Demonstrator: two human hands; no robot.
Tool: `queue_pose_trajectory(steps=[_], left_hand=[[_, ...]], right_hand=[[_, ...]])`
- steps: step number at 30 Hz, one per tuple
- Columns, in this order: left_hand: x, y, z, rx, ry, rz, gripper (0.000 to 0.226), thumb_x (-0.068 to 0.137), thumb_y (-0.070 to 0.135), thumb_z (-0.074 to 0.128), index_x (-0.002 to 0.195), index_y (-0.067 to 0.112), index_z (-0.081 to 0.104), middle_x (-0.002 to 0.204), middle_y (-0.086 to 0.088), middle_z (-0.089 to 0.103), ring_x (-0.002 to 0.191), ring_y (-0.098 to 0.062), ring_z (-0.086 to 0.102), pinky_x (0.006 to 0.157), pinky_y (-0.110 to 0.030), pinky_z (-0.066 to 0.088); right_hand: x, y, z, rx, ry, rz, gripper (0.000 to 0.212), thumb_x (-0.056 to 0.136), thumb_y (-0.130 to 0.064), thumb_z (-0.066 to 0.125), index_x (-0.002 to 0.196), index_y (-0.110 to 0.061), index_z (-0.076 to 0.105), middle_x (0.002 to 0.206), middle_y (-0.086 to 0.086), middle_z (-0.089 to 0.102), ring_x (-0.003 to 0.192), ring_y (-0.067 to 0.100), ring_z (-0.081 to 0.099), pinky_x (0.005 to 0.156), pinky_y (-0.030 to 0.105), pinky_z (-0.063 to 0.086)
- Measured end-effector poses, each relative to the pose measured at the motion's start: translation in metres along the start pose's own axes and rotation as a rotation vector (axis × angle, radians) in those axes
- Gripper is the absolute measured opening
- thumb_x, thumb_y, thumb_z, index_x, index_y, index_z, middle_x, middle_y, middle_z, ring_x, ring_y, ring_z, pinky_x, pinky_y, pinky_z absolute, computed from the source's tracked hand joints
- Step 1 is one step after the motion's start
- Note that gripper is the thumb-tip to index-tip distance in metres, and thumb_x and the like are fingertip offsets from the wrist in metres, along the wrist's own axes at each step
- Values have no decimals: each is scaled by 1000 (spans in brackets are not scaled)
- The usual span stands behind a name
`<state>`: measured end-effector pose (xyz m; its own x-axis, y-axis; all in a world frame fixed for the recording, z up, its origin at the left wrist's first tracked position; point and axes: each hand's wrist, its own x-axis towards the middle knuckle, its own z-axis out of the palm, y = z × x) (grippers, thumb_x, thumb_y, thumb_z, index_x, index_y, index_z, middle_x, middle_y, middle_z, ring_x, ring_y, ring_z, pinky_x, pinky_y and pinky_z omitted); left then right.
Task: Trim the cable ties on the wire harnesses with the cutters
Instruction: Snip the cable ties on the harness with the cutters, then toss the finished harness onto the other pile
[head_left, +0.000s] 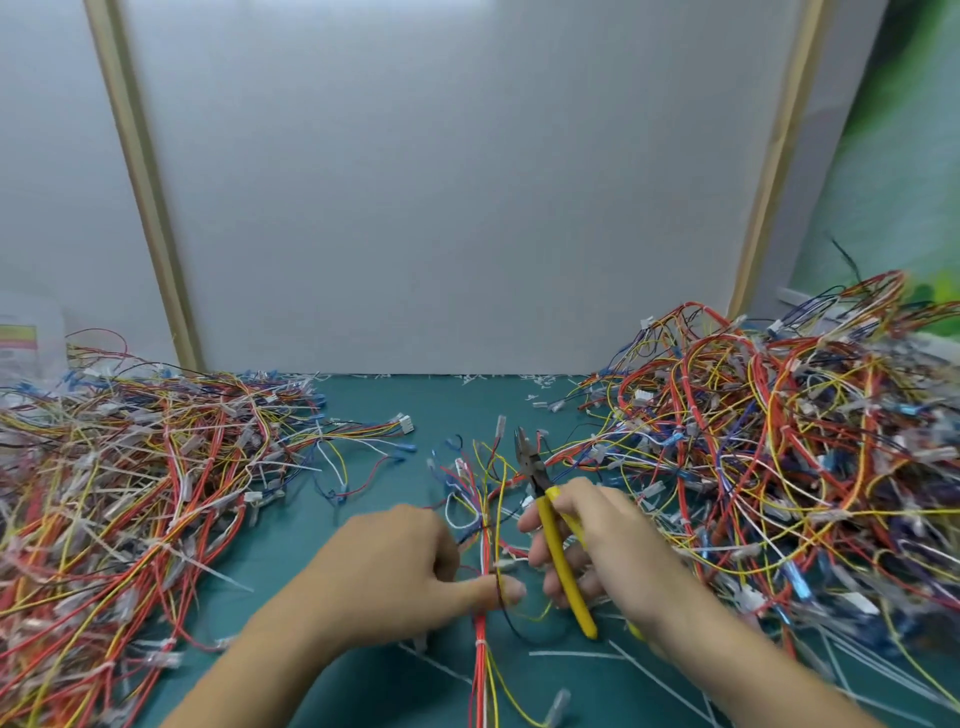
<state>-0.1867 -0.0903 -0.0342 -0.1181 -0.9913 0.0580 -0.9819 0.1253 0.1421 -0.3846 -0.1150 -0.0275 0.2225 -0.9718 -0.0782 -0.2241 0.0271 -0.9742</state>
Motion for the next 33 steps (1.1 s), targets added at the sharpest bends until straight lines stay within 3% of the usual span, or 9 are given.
queue_pose_trajectory(steps=[4,11,15,17,22,25,29,31,33], left_hand=[[2,5,-5,-183,-159,24,36,70,53,52,73,17,56,60,-3,51,50,-11,40,52,-27,36],[-4,6,-55,-593,4,-93,25,86,22,60,62,15,63,49,2,53,40,-10,46,44,-18,37],[-16,13,-99,-861,176,-112,25,94,16,60,75,1,65,50,-7,47,38,-17,40,38,-19,30],[-23,17,-125,-936,278,-101,24,95,11,59,74,2,62,46,-5,43,35,-17,37,36,-19,30],[-45,33,-187,-1046,455,69,21,96,12,61,83,-4,64,58,-8,48,39,-14,48,41,-26,46],[-54,45,-215,-1063,564,155,27,97,15,60,92,-11,62,62,-10,50,48,-19,55,57,-36,54],[-66,56,-245,-1070,708,201,30,98,22,61,96,-8,64,60,-5,55,52,-20,61,62,-40,58],[-71,59,-257,-1059,769,208,30,98,23,62,96,-6,64,64,-5,55,57,-21,62,65,-41,59],[-76,60,-270,-1075,812,226,26,98,21,61,93,-4,64,71,-8,54,64,-24,59,69,-41,61]], right_hand=[[4,0,-1,21,28,14,38,100,-24,37,94,0,66,68,8,65,59,25,56,57,34,48],[2,-7,2,-116,64,-19,33,97,-32,41,91,-12,66,77,3,68,62,18,60,64,33,49],[-19,-20,0,-234,82,-112,47,81,-47,38,87,-9,63,79,2,68,65,16,60,67,32,44],[-28,-22,0,-300,81,-150,42,85,-49,41,77,-13,60,77,2,67,71,22,61,69,35,44],[-45,-8,9,-565,19,-141,42,88,-59,52,69,-21,50,64,-5,52,62,16,49,63,34,38],[-59,-2,19,-841,75,-167,47,76,-68,50,81,-22,57,74,-6,60,67,14,53,59,32,37],[-71,-1,34,-1030,46,-171,47,75,-66,54,95,-24,61,92,-5,64,86,19,61,75,32,50],[-72,-4,30,-994,-14,-169,45,82,-61,57,106,-25,64,105,-4,66,98,21,62,85,33,52],[-73,-14,22,-768,-69,-223,30,92,-43,57,115,-25,66,115,-3,65,104,14,60,89,29,49]])
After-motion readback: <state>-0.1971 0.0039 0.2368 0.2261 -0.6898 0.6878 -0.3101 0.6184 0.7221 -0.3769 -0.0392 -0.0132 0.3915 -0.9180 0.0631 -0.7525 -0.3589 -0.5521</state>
